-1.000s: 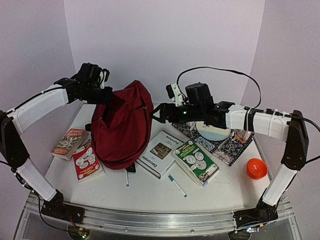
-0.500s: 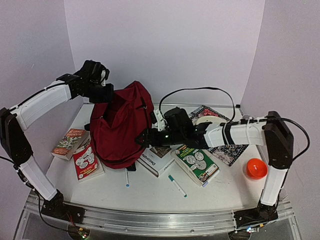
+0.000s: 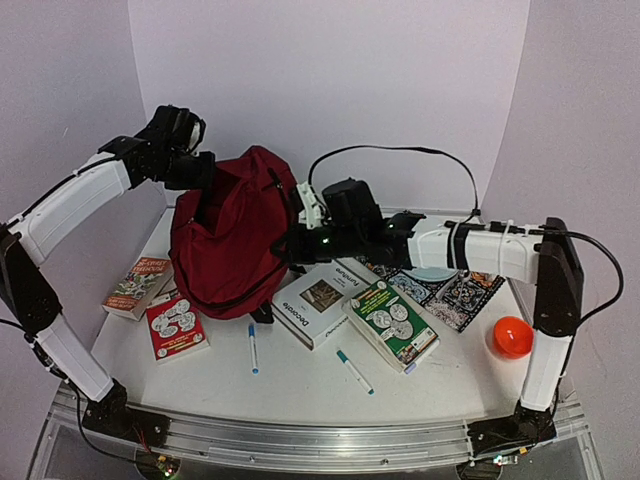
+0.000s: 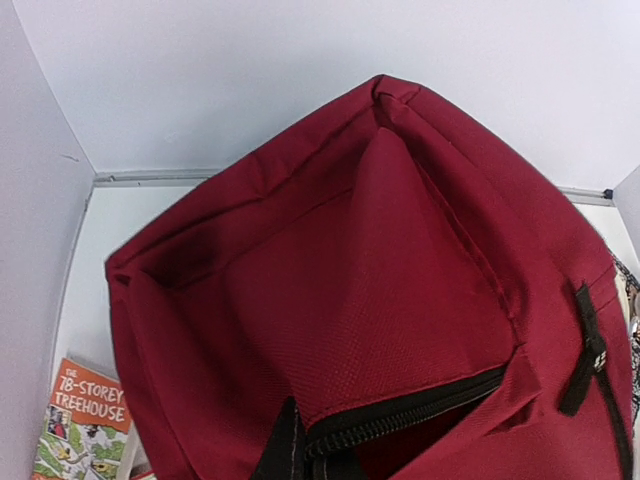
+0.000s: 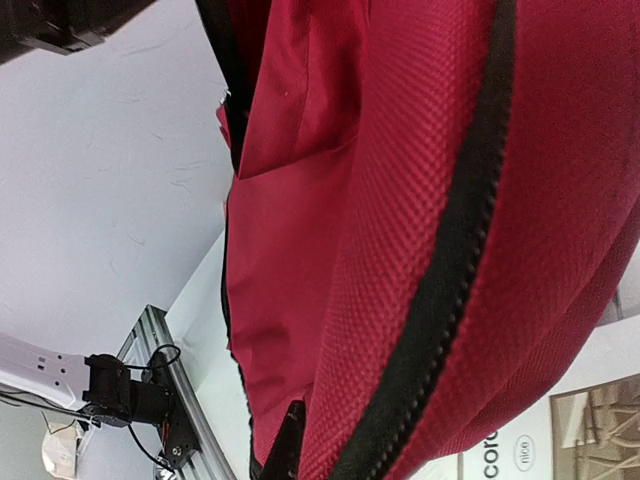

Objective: Pack the student bag
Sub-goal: Adjust the student bag at the center of the board.

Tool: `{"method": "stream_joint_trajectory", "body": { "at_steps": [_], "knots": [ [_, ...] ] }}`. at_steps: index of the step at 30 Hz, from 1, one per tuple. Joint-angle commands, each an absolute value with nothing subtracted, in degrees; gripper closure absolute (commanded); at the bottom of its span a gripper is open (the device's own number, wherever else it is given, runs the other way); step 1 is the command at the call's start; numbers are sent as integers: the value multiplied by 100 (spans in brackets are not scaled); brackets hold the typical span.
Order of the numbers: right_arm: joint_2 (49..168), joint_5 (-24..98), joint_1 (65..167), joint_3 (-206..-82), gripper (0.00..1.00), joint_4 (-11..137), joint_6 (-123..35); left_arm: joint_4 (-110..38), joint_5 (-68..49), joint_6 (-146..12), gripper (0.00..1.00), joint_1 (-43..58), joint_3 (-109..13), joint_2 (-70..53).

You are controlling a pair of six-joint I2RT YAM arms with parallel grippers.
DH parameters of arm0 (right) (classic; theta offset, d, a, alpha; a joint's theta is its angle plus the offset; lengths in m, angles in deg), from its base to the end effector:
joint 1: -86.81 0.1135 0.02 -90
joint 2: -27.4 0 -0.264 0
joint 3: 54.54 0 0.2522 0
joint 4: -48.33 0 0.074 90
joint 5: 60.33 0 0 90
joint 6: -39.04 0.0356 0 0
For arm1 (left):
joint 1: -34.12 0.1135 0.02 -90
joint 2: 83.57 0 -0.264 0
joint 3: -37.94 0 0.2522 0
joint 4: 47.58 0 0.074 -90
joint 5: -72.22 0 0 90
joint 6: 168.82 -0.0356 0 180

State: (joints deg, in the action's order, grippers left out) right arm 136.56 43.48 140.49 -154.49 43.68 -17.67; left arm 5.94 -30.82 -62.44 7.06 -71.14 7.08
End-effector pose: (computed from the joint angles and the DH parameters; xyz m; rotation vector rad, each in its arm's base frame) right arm 0.2679 0.3787 0.3139 -0.5229 1.7567 1.3176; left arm 0.3164 -0.1526 0.3947 0.0736 2.1700 -0.1866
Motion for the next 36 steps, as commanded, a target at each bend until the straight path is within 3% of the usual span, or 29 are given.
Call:
{"method": "stream_joint_trajectory", "body": {
  "at_steps": [1,12,25,30,36],
  "knots": [
    [12856,4170,13670,-15921,100,4737,-2214,571,-3295,-6541,100,687,-7589,283],
    [12509,3948,12770,-15533,100,5333,-2474,758,-2079,-6396,100,689,-7046,217],
    [13987,3622,12644,-15554,97,5234,-2567,390,-2638,-6529,100,689,-6280,910],
    [14121,3424,12638,-15659,85,5277,-2640,246,-2427,-6575,100,691,-6390,1327],
    [13523,3457,12650,-15367,62,5746,-2818,52,-2085,-6410,100,687,-6395,1510]
  ]
}}
